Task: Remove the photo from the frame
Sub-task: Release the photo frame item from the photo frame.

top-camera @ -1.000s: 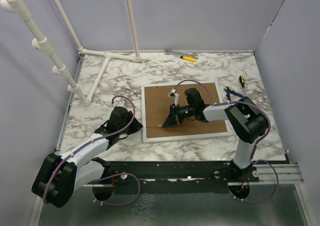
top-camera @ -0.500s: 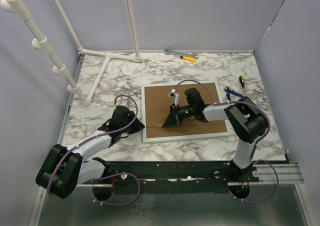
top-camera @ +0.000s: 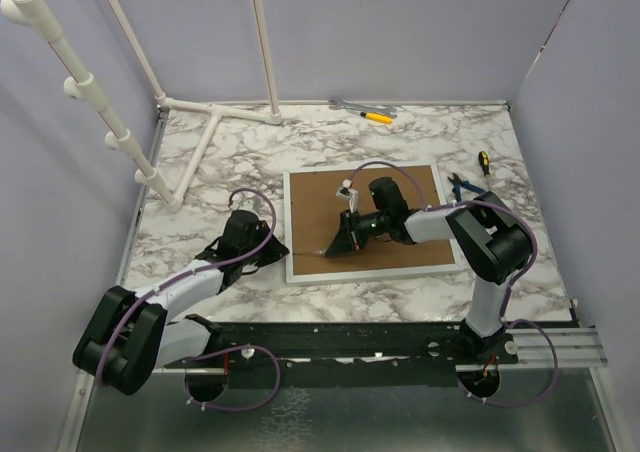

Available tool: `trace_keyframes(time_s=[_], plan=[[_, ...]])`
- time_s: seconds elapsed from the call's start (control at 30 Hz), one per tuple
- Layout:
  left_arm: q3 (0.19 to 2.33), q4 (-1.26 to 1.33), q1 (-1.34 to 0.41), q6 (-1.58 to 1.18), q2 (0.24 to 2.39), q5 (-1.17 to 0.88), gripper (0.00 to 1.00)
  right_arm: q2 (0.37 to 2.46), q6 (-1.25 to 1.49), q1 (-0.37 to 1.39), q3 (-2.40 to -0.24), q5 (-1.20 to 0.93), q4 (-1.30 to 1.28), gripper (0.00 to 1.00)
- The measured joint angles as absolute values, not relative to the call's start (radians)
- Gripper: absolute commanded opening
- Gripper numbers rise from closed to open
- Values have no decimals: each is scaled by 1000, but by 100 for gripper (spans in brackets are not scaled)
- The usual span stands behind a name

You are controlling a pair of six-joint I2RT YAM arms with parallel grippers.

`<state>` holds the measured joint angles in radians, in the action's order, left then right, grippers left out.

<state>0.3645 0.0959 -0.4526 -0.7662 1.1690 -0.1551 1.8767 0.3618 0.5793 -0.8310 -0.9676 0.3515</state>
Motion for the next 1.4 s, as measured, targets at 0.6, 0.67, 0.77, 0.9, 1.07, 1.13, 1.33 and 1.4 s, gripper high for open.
trace_keyframes(time_s=[0.6, 0.67, 0.77, 0.9, 1.07, 1.13, 1.33, 1.4], plan=[[364, 157, -447, -766, 1204, -157, 5, 1915, 382, 590, -851, -982, 316, 1], [364, 158, -447, -765, 1204, -157, 5, 1915, 381, 590, -857, -983, 303, 1], [364, 162, -447, -762, 1207, -157, 5, 1919, 375, 592, -874, -983, 273, 1], [365, 176, -445, -759, 1215, -155, 5, 1931, 372, 592, -903, -991, 229, 1], [366, 178, -444, -757, 1217, -154, 5, 1932, 364, 593, -933, -994, 165, 1], [366, 178, -444, -757, 1217, -154, 5, 1930, 364, 594, -944, -996, 138, 1], [366, 181, -444, -758, 1219, -154, 5, 1919, 356, 603, -1000, -976, 23, 1], [366, 184, -444, -758, 1221, -153, 5, 1919, 349, 608, -1029, -963, -29, 1]])
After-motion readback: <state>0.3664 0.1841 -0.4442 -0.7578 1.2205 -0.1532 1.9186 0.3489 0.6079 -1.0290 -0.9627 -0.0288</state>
